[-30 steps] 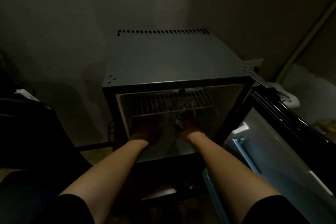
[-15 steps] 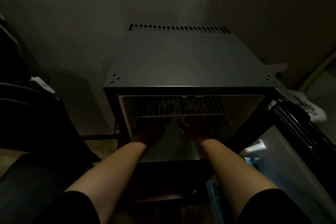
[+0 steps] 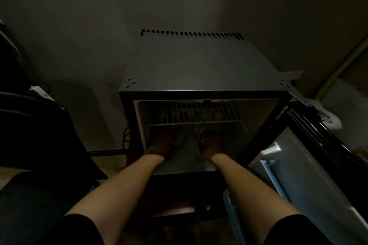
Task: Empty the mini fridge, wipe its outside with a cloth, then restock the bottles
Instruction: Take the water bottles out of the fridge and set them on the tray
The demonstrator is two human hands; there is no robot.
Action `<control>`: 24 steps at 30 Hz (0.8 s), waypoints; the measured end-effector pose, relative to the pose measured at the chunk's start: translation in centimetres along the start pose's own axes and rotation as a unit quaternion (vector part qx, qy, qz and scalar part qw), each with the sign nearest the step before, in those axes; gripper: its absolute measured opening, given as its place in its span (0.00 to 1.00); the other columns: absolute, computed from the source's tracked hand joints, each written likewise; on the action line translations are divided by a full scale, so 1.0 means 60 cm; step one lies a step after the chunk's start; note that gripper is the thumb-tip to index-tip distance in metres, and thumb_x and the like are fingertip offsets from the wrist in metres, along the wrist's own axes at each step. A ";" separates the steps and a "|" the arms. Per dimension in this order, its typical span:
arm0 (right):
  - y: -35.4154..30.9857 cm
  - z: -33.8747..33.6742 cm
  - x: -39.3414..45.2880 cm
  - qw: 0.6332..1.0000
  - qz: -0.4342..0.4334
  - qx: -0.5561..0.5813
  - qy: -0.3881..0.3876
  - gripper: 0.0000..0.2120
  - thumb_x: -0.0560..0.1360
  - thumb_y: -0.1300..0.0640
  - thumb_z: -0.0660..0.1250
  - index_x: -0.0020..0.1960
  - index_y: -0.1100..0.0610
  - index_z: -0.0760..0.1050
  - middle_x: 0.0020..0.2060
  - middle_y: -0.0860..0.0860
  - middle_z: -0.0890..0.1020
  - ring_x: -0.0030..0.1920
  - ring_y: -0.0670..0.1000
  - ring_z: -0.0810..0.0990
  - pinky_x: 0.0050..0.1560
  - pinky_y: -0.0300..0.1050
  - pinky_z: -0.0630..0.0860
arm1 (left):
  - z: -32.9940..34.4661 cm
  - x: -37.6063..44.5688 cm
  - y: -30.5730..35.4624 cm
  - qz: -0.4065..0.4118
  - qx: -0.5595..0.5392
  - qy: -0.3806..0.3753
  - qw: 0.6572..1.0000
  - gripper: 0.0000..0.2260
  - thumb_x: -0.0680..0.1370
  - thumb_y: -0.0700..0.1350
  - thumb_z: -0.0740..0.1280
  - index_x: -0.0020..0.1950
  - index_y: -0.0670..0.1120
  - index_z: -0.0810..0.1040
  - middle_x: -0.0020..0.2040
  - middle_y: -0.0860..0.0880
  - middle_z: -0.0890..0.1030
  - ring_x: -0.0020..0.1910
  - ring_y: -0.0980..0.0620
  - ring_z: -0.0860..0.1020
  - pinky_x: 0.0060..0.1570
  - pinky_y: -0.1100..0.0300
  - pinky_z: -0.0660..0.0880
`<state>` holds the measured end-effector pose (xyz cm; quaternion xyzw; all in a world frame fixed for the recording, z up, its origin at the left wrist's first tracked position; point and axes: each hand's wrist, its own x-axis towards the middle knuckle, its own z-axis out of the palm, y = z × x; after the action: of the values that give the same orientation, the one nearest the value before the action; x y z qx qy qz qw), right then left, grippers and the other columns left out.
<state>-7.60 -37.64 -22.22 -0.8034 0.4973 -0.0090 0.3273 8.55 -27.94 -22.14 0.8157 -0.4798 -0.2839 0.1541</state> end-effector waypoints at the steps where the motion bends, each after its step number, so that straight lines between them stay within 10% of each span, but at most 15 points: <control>1: -0.001 -0.002 -0.008 1.000 0.009 -0.001 -0.011 0.25 0.82 0.52 0.63 0.77 0.55 0.63 0.74 0.58 0.66 0.73 0.59 0.67 0.73 0.50 0.63 | 0.000 -0.007 0.002 0.002 0.010 -0.004 1.000 0.25 0.82 0.48 0.64 0.77 0.44 0.64 0.76 0.40 0.65 0.73 0.42 0.66 0.71 0.56 0.62; 11: 0.014 0.008 -0.112 0.999 0.019 -0.035 0.005 0.06 0.77 0.55 0.67 0.53 0.54 0.77 0.50 0.53 0.80 0.49 0.54 0.81 0.54 0.55 0.81 | 0.010 -0.097 0.017 0.096 0.074 0.028 0.992 0.16 0.78 0.47 0.66 0.65 0.45 0.77 0.66 0.41 0.76 0.64 0.40 0.74 0.63 0.56 0.70; 24: 0.033 0.002 -0.283 0.986 -0.131 -0.078 0.065 0.09 0.77 0.51 0.67 0.53 0.55 0.71 0.54 0.52 0.69 0.51 0.55 0.76 0.54 0.54 0.76 | 0.067 -0.276 0.056 0.107 0.111 0.139 0.978 0.12 0.76 0.51 0.66 0.55 0.45 0.78 0.56 0.46 0.75 0.55 0.43 0.73 0.58 0.53 0.71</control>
<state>-17.70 -24.50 -18.07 -0.8826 0.4070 -0.0647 0.2264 -2.50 -15.11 -18.33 0.8029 -0.5670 -0.0951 0.1574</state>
